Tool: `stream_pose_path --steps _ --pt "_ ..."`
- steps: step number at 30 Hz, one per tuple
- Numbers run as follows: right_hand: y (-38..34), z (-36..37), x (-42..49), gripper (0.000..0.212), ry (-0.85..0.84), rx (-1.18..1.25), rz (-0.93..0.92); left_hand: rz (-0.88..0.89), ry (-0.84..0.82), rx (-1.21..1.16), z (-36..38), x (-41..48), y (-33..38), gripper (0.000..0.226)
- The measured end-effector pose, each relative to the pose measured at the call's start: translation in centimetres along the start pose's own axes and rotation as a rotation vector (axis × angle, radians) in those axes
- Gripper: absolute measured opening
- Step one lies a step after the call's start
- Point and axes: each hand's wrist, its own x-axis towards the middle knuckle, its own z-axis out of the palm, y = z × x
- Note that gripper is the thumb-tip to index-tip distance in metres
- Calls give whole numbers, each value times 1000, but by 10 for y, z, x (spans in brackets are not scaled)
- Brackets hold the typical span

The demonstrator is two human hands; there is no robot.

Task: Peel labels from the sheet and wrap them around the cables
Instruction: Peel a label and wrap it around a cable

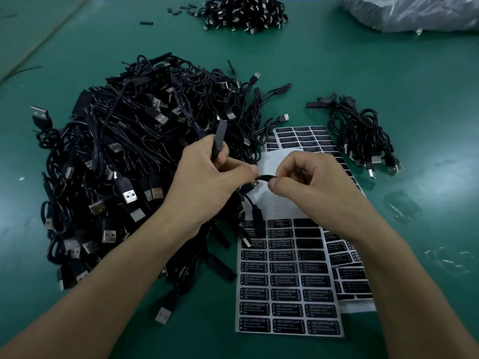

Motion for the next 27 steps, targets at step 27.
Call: stream_pose_path --steps 27 --pt "-4 -5 -4 15 -128 15 -5 -2 -168 158 2 -2 1 47"
